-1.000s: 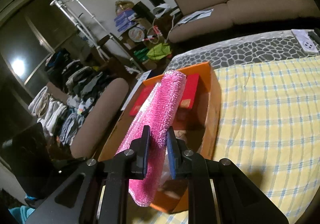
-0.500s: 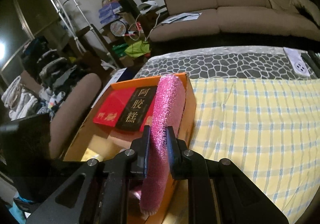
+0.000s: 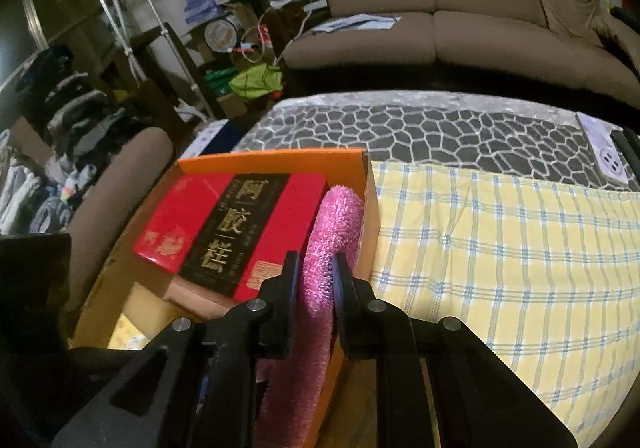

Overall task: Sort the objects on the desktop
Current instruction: 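Lower the pink cloth beside the red box and open the right gripper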

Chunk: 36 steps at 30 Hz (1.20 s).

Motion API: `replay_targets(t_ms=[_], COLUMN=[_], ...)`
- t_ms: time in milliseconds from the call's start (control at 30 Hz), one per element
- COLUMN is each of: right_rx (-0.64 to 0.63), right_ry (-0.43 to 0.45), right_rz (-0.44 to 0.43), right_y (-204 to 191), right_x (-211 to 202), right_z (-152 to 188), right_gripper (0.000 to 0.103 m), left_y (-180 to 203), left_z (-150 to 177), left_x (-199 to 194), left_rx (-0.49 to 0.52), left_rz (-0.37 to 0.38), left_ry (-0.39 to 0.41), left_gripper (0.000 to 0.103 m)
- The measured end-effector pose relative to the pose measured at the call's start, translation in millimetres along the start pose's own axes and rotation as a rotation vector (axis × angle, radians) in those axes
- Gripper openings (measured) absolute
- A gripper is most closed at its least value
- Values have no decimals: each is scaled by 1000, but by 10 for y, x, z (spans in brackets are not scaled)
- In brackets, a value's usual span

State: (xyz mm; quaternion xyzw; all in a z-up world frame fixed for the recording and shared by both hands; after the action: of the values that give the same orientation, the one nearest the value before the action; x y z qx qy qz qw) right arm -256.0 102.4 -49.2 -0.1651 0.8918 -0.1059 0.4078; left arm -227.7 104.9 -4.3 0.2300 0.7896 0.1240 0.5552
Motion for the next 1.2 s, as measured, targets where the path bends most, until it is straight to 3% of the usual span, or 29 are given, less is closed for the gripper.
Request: replay_targets(t_ms=[67,133,167,267,400,467,767,900,1067,1133,1200], right_rx=[8,-1,-7,-7,-22,-45,-81,-68,-48,-39,-37], right_ry=[7,10,7,7,4,0,-63,-62,-55,-53,-49], right_rz=[-6,4,11,10,4,37,95,104,99,87,85], right_y=[-1,-7,-10,-30,-119,-125,-92,-99,-156,-187,-235], right_x=[32,36,37,27,-67,-152,-339,-434,-523,-565,-622], right_z=[-7,-25,-24,-28,-30,-9,340,460,567,608,647], right_gripper=[17,18,18,23,45,51,46,46,46,48,59], left_y=[-59,-98,-112,-139,-152,-170,-215,-203,-255,-290,-322], left_z=[-1,0,4,20,-12,-7,95,160,322,394,456], left_x=[-23,-73,-101,-203,-364,-429,-701,-822,-931,-969,-1014], left_rx=[-15,-23,-30,-43,-30,-8,55,100,92,93,103], left_rz=[-1,-5,0,17,3,-25,-86,-136,-139,-147,-166], left_ry=[1,11,15,25,61,77,99,123,136,139,148], left_gripper=[30,47,49,50,54,54,54,62,71,76,80])
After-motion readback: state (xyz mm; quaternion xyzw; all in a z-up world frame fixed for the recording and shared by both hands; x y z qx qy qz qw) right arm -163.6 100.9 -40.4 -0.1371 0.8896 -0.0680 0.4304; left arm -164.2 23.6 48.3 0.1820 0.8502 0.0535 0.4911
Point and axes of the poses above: each gripper's, at about its wrist camera, not at the fingertips, and x roughly the way its jaws point, y to its right, z to its underside, the point moved 10 cm from there along x, roughly the way its jaws point, and after that the axes turned 3 degrees about -z, right-handed, at the moved point
